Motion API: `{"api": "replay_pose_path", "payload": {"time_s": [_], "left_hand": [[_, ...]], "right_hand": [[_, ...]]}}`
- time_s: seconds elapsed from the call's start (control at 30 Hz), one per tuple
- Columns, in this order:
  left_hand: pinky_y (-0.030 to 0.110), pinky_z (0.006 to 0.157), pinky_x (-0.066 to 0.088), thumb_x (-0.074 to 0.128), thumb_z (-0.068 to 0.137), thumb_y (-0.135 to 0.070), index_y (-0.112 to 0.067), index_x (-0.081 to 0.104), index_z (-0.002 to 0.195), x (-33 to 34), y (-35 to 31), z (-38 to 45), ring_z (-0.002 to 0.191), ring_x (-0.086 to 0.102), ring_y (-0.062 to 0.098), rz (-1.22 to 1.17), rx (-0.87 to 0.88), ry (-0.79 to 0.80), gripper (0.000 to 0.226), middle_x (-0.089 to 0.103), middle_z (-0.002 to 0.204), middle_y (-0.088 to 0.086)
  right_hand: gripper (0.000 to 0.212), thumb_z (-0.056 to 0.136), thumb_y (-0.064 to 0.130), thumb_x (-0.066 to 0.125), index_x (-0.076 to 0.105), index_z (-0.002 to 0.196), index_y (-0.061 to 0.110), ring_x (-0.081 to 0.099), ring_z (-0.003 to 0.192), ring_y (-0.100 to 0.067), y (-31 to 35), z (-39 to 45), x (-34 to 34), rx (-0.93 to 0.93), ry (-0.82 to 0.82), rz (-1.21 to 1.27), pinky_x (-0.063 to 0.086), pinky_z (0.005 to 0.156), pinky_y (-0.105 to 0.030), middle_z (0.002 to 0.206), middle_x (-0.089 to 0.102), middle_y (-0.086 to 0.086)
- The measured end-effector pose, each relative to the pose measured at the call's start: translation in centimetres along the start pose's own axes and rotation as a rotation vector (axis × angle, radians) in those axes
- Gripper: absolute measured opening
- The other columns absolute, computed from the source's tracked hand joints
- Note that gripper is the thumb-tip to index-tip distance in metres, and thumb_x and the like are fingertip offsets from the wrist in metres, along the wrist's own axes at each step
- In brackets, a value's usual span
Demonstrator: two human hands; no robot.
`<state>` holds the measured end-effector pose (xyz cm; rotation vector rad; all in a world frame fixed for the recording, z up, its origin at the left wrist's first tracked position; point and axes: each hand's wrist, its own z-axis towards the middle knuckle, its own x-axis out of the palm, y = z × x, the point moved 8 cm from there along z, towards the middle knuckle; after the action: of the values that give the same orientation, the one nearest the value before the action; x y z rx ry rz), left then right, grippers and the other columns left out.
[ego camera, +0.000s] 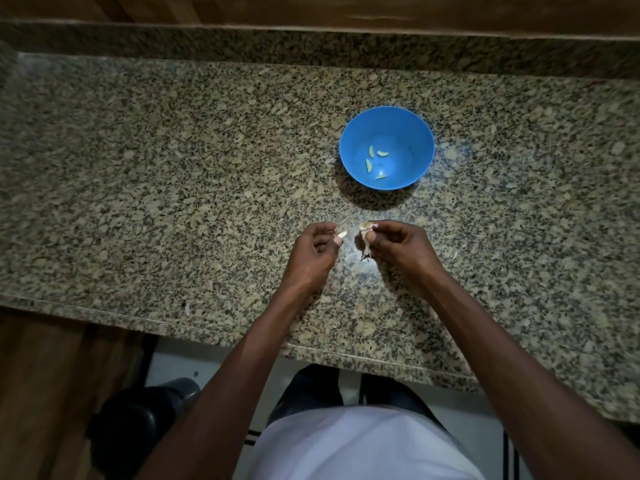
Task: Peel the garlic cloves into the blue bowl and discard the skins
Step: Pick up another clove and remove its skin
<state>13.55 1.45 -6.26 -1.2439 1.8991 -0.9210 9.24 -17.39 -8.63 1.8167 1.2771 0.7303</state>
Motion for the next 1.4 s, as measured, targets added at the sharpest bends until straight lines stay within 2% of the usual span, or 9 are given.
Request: {"api": "replay_pose_path", "payload": {"time_s": [0.17, 0.3, 0.37, 0.53, 0.8, 0.97, 1.2, 1.3, 1.4], "left_hand": [[0.021, 0.068, 0.056, 0.065, 0.099, -0.007, -0.008, 0.070, 0.118, -0.8, 1.1, -0.3, 0.078, 0.063, 0.011, -0.204, -0.073, -0.025, 0.019, 0.071, 0.096, 0.007], [0.029, 0.080, 0.061, 0.068, 0.098, -0.006, 0.000, 0.064, 0.117, -0.6, 1.4, -0.7, 0.081, 0.071, 0.019, -0.328, -0.092, 0.012, 0.021, 0.076, 0.095, 0.015], [0.032, 0.084, 0.062, 0.069, 0.097, -0.007, -0.003, 0.064, 0.113, -0.4, 1.1, -1.0, 0.086, 0.073, 0.022, -0.340, -0.051, 0.048, 0.018, 0.077, 0.099, 0.017], [0.029, 0.082, 0.061, 0.072, 0.096, -0.014, -0.005, 0.069, 0.109, 0.8, -0.3, -1.8, 0.094, 0.073, 0.014, -0.135, 0.146, 0.138, 0.015, 0.076, 0.101, 0.000], [0.036, 0.085, 0.063, 0.074, 0.094, -0.008, -0.002, 0.073, 0.112, 1.8, -0.7, -2.2, 0.099, 0.076, 0.021, -0.084, 0.232, 0.192, 0.020, 0.078, 0.105, 0.005], [0.036, 0.079, 0.064, 0.079, 0.090, -0.010, -0.003, 0.076, 0.102, 1.8, 0.2, -1.8, 0.088, 0.078, 0.022, -0.053, 0.180, 0.128, 0.014, 0.079, 0.095, 0.006], [0.014, 0.064, 0.055, 0.082, 0.087, -0.014, -0.013, 0.078, 0.095, 2.2, -0.4, -1.7, 0.079, 0.072, 0.002, 0.192, 0.258, 0.047, 0.008, 0.076, 0.087, -0.007], [0.012, 0.067, 0.055, 0.083, 0.085, -0.012, -0.020, 0.072, 0.103, 1.6, -0.2, -1.2, 0.086, 0.068, 0.002, 0.292, 0.285, -0.006, 0.022, 0.072, 0.094, -0.008], [0.021, 0.076, 0.058, 0.080, 0.088, -0.011, -0.019, 0.068, 0.111, 0.6, 0.4, -0.6, 0.089, 0.066, 0.007, 0.360, 0.285, -0.061, 0.028, 0.069, 0.098, -0.006]], "right_hand": [[0.021, 0.095, 0.017, 0.076, 0.079, 0.114, 0.009, 0.073, 0.093, -0.009, 3.9, 0.1, 0.0, -0.279, -0.073, -0.520, 0.058, 0.086, -0.028, 0.107, 0.080, -0.004], [0.024, 0.099, 0.020, 0.069, 0.079, 0.113, 0.003, 0.071, 0.090, -0.023, 6.4, -1.0, 0.9, -0.507, -0.158, -0.798, 0.056, 0.078, -0.031, 0.112, 0.076, -0.016], [0.028, 0.099, 0.027, 0.070, 0.079, 0.118, 0.009, 0.072, 0.099, -0.020, 6.0, -1.8, 0.3, -0.443, -0.179, -0.693, 0.060, 0.087, -0.035, 0.117, 0.076, -0.011], [0.022, 0.096, 0.019, 0.074, 0.079, 0.108, 0.001, 0.073, 0.087, -0.024, 1.5, -4.2, 2.1, 0.089, 0.164, 0.079, 0.063, 0.088, -0.038, 0.097, 0.078, -0.018], [0.024, 0.089, -0.002, 0.075, 0.076, 0.113, -0.004, 0.076, 0.084, -0.022, 0.5, -5.4, 0.8, 0.101, 0.037, 0.264, 0.061, 0.073, -0.024, 0.103, 0.078, -0.021], [0.018, 0.093, 0.005, 0.076, 0.077, 0.109, -0.003, 0.078, 0.086, -0.025, 0.7, -6.5, 0.5, -0.042, -0.010, 0.016, 0.064, 0.078, -0.029, 0.095, 0.079, -0.020], [0.025, 0.085, 0.023, 0.084, 0.080, 0.104, 0.006, 0.077, 0.077, -0.025, 0.5, -6.3, -0.4, -0.065, -0.002, -0.138, 0.064, 0.076, -0.036, 0.088, 0.080, -0.010], [0.010, 0.091, 0.019, 0.080, 0.082, 0.098, 0.012, 0.074, 0.072, -0.011, 2.0, -5.4, -1.2, -0.288, -0.118, -0.609, 0.064, 0.071, -0.031, 0.087, 0.079, 0.000], [0.009, 0.095, 0.010, 0.070, 0.078, 0.093, 0.011, 0.063, 0.072, -0.019, 2.6, -4.9, 0.3, -0.491, -0.131, -1.018, 0.058, 0.064, -0.040, 0.090, 0.068, -0.004]]}}
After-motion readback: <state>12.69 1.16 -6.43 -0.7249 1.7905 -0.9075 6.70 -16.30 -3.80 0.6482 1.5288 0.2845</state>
